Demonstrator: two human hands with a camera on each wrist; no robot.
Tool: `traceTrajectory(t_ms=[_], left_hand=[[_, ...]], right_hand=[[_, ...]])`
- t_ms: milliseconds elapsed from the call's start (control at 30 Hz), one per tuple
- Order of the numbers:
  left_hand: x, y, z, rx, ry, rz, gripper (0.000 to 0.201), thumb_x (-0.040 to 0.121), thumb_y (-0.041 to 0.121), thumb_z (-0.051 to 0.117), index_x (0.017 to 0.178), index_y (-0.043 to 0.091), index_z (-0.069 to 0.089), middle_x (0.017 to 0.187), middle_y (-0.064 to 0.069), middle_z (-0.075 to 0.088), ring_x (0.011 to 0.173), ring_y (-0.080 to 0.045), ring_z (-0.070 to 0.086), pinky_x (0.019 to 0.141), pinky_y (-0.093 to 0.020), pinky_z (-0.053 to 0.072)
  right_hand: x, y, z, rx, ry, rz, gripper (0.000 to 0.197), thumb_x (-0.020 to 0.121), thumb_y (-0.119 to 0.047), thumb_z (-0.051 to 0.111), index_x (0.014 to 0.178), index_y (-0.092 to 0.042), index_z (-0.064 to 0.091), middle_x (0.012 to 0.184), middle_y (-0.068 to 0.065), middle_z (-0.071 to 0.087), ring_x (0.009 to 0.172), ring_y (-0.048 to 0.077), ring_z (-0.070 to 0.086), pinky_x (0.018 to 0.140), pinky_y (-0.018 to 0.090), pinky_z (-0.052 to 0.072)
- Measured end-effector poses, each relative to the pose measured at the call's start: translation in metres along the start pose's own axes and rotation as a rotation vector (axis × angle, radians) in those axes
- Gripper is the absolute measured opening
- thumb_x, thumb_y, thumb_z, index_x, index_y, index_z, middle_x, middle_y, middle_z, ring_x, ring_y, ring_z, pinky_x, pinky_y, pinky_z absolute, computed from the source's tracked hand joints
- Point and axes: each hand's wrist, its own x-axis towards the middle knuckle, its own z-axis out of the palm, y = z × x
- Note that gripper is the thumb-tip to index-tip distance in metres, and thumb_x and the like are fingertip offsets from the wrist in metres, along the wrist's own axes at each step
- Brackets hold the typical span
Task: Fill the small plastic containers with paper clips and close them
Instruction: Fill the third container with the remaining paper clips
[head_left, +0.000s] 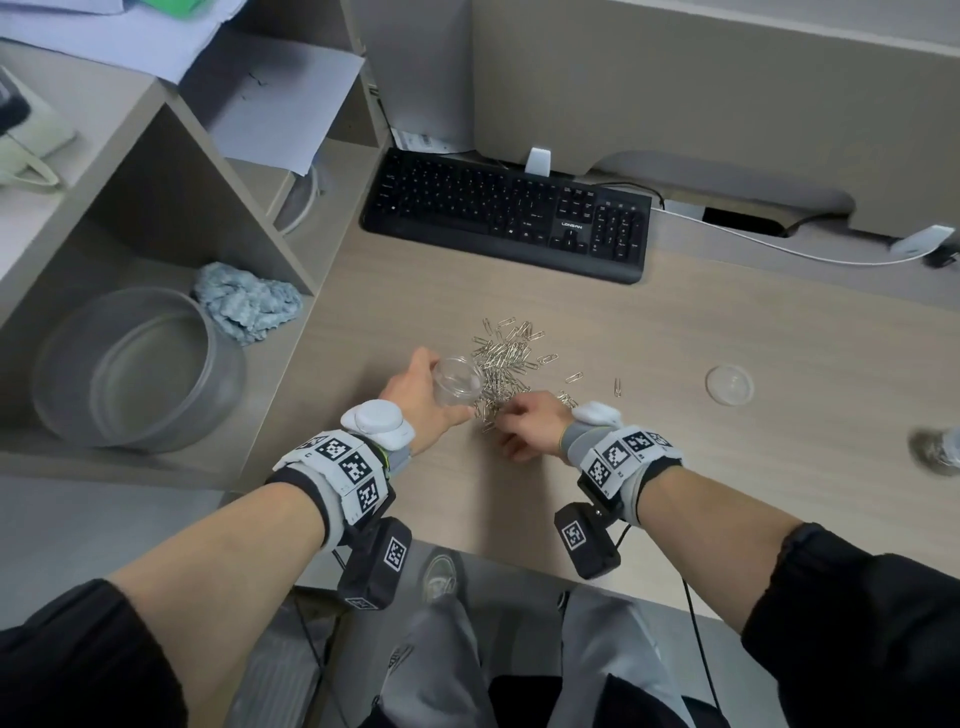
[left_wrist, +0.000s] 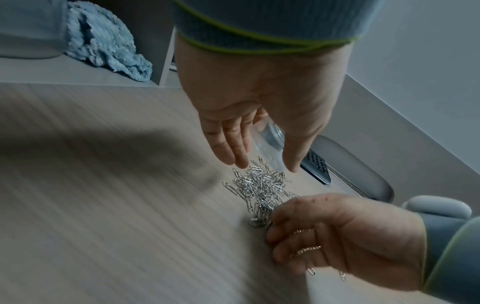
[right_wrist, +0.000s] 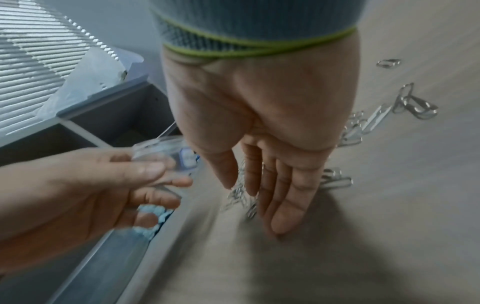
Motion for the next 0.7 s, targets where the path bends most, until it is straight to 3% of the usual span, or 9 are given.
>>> traceTrajectory(t_ms=[100,233,333,433,467,533,567,633,700], left_hand=[[0.000,0.000,0.002,0.002,-0.008,0.002,0.070,0.074,0.037,0.082,0.127,0.016,0.041,0.110,-0.001,0.059,0.098,-0.029,0.058,0.082,-0.033,0.046],[0.003,0.000,0.000,-0.001,-0.007,0.014,0.069,0.074,0.038,0.082,0.125,0.016,0.041,0.105,0.003,0.054,0.093,-0.026,0.055,0.079,-0.031,0.044],[0.005,0.001,-0.001,0.000,-0.003,0.020,0.068,0.075,0.037,0.082,0.124,0.015,0.041,0.104,0.002,0.054,0.091,-0.025,0.055,0.077,-0.030,0.043],[0.003,0.000,-0.001,0.002,0.000,0.020,0.068,0.075,0.037,0.082,0.124,0.015,0.041,0.103,0.003,0.053,0.091,-0.024,0.053,0.077,-0.030,0.042],[0.003,-0.001,-0.001,0.003,0.000,0.020,0.067,0.075,0.036,0.082,0.124,0.015,0.041,0.103,0.003,0.053,0.090,-0.024,0.052,0.077,-0.029,0.041],[0.002,-0.003,-0.001,0.007,0.004,0.011,0.067,0.075,0.036,0.082,0.123,0.015,0.041,0.102,0.003,0.053,0.090,-0.025,0.054,0.076,-0.030,0.041],[0.002,-0.003,-0.001,0.009,0.004,0.007,0.067,0.075,0.036,0.082,0.123,0.014,0.041,0.102,0.003,0.053,0.092,-0.026,0.055,0.076,-0.030,0.043],[0.002,-0.003,0.000,0.015,0.002,0.004,0.067,0.076,0.036,0.081,0.124,0.014,0.041,0.104,0.002,0.054,0.096,-0.028,0.057,0.079,-0.032,0.045],[0.001,-0.002,0.000,0.018,0.002,0.002,0.067,0.076,0.036,0.081,0.124,0.015,0.041,0.106,0.001,0.056,0.098,-0.029,0.058,0.079,-0.032,0.045]], right_hand=[[-0.002,-0.005,-0.018,0.019,0.092,-0.030,0.005,0.092,-0.014,0.062,0.093,-0.010,0.065,0.082,0.012,0.066,0.071,0.025,0.065,0.069,0.039,0.060],[-0.009,0.000,-0.052,0.029,0.136,-0.016,0.008,0.093,-0.010,0.059,0.086,-0.010,0.062,0.078,0.011,0.066,0.060,0.021,0.063,0.057,0.032,0.055],[-0.011,0.009,-0.087,-0.129,0.324,0.044,0.008,0.092,-0.016,0.055,0.094,-0.011,0.061,0.074,0.012,0.070,0.061,0.027,0.069,0.064,0.037,0.059],[-0.011,0.017,-0.115,-0.315,0.459,0.174,0.025,0.089,-0.029,0.053,0.102,-0.009,0.059,0.080,0.015,0.071,0.070,0.033,0.071,0.071,0.044,0.061],[-0.011,0.019,-0.119,-0.395,0.483,0.213,0.031,0.088,-0.033,0.052,0.105,-0.007,0.057,0.083,0.013,0.070,0.072,0.031,0.070,0.071,0.042,0.060],[-0.014,0.014,-0.116,-0.560,0.514,0.264,0.033,0.094,-0.035,0.050,0.108,-0.006,0.052,0.092,0.010,0.066,0.079,0.028,0.065,0.070,0.033,0.050],[-0.012,0.014,-0.112,-0.596,0.530,0.265,0.031,0.096,-0.034,0.048,0.111,-0.006,0.050,0.098,0.012,0.064,0.086,0.030,0.063,0.072,0.033,0.047],[-0.007,0.010,-0.097,-0.587,0.520,0.210,0.032,0.096,-0.032,0.048,0.116,-0.006,0.051,0.107,0.015,0.064,0.093,0.032,0.064,0.080,0.037,0.049],[0.002,0.011,-0.078,-0.568,0.412,0.103,0.034,0.091,-0.040,0.051,0.110,-0.013,0.054,0.099,0.010,0.066,0.083,0.028,0.066,0.078,0.039,0.056]])
